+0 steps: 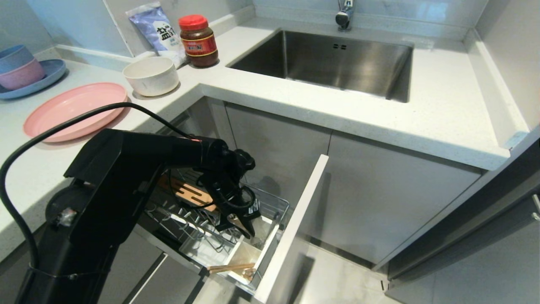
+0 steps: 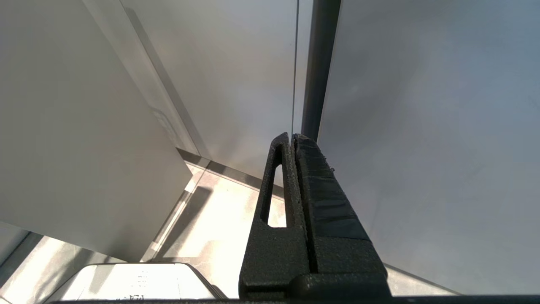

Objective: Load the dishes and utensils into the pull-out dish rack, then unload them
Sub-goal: Pick up the fork and place it in the cupboard, then pick up the bowl and place it in the cupboard

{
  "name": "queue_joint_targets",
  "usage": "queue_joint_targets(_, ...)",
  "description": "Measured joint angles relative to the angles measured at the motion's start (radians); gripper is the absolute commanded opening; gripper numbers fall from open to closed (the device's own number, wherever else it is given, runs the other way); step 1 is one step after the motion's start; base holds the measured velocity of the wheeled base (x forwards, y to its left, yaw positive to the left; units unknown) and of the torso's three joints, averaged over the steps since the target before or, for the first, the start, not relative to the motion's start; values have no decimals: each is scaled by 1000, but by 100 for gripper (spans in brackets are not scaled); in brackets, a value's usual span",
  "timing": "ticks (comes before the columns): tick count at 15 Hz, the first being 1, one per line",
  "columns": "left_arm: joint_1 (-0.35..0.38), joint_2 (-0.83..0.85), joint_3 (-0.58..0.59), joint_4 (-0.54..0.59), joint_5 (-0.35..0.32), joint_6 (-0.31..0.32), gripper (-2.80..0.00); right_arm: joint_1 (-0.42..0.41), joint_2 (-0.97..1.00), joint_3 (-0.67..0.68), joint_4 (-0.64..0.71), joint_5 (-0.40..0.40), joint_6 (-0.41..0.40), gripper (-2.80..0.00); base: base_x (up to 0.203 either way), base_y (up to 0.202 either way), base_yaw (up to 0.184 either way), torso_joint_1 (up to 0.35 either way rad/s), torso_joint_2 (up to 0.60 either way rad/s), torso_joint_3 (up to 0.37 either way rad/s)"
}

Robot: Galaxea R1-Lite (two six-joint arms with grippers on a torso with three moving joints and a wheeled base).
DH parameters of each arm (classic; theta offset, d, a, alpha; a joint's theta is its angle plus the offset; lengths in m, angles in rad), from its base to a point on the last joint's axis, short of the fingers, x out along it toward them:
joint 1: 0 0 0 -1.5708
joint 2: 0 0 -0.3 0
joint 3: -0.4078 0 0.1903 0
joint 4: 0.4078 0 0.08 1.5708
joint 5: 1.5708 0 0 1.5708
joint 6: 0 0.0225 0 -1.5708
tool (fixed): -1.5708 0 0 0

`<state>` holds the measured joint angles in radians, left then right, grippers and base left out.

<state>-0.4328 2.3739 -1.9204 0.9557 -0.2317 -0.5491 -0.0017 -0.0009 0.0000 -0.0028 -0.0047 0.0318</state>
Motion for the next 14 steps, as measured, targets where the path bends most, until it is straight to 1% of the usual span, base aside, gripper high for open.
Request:
queue_joint_targets(9,1,-18,1,4,1,-1,0,0,0,0,0,0,0,-280,0,0,0,0,0,0)
queue_joint_targets(12,-2,-43,1,23,-1,-2,0,0,0,0,0,0,0,-280,0,0,0,0,0,0)
queue_joint_targets(14,-11,-61,1,43,-8,-14,0,0,0,0,0,0,0,-280,0,0,0,0,0,0)
